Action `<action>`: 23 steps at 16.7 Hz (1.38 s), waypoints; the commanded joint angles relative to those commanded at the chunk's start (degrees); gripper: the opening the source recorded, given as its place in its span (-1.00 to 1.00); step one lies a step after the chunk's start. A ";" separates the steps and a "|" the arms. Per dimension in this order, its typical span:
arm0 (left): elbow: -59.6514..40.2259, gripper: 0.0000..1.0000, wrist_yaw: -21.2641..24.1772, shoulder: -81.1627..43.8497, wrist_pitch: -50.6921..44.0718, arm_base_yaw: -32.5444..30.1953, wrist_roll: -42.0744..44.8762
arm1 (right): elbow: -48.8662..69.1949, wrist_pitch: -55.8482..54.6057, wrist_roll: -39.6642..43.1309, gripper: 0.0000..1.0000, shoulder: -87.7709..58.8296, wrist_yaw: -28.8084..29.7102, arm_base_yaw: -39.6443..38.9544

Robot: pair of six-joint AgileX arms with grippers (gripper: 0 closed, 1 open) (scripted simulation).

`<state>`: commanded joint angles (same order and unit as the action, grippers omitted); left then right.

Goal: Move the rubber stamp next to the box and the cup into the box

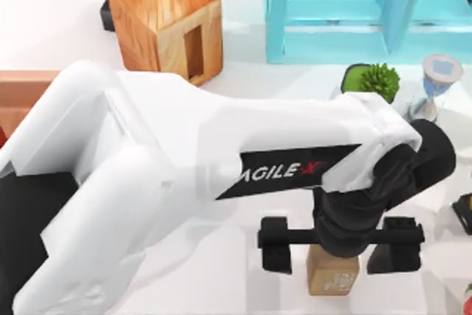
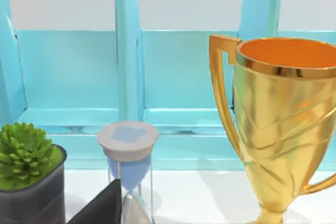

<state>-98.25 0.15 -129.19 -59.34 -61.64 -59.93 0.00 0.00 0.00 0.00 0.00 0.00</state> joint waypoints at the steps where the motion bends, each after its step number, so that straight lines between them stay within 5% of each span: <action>1: 0.00 1.00 0.00 0.00 0.00 0.00 0.00 | 0.00 0.00 0.00 1.00 0.00 0.00 0.00; 2: 0.00 1.00 0.00 0.00 0.00 0.00 0.00 | 0.00 0.00 0.00 1.00 0.00 0.00 0.00; 15: 0.00 -0.96 0.00 0.00 0.00 0.00 0.00 | 0.00 0.00 0.00 1.00 0.00 0.00 0.00; 23: 0.00 -1.00 0.00 0.00 0.00 0.00 0.00 | 0.00 0.00 0.00 1.00 0.00 0.00 0.00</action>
<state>-98.25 0.15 -129.19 -59.34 -61.64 -59.93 0.00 0.00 0.00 0.00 0.00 0.00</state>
